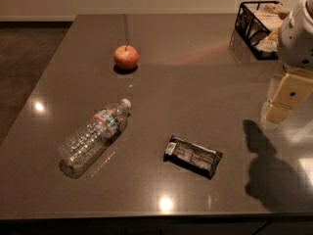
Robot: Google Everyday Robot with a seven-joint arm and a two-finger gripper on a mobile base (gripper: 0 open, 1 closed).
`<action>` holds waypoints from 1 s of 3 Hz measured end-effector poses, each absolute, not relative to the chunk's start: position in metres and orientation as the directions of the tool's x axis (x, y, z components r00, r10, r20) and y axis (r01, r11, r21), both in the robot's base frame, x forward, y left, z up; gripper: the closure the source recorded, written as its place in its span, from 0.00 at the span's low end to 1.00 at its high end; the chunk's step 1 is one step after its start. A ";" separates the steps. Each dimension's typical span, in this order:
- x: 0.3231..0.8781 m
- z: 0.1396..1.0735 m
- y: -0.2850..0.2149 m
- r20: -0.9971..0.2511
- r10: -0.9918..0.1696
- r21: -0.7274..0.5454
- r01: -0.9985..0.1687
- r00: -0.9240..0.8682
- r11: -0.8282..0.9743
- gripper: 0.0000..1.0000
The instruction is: Pick apple
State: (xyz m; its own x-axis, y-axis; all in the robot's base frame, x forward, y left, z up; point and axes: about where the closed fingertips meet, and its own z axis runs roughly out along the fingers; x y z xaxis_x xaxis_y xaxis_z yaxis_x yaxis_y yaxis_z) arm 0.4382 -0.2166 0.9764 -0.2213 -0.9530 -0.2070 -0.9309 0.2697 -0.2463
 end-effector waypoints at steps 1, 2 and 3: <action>0.441 0.978 -0.215 -0.215 -0.952 -0.249 -0.930 -0.218 0.269 0.00; 0.466 0.979 -0.200 -0.272 -0.938 -0.242 -0.928 -0.216 0.284 0.00; 0.508 0.975 -0.174 -0.337 -0.913 -0.218 -0.925 -0.228 0.311 0.00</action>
Offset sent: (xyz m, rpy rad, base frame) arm 0.0643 0.0360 0.0012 0.1500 -0.0118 -0.0011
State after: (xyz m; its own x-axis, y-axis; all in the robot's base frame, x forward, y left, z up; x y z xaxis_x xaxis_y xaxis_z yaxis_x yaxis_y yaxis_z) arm 0.5083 -0.1744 0.9755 -0.2282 -0.9134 -0.3370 -0.9249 0.3114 -0.2179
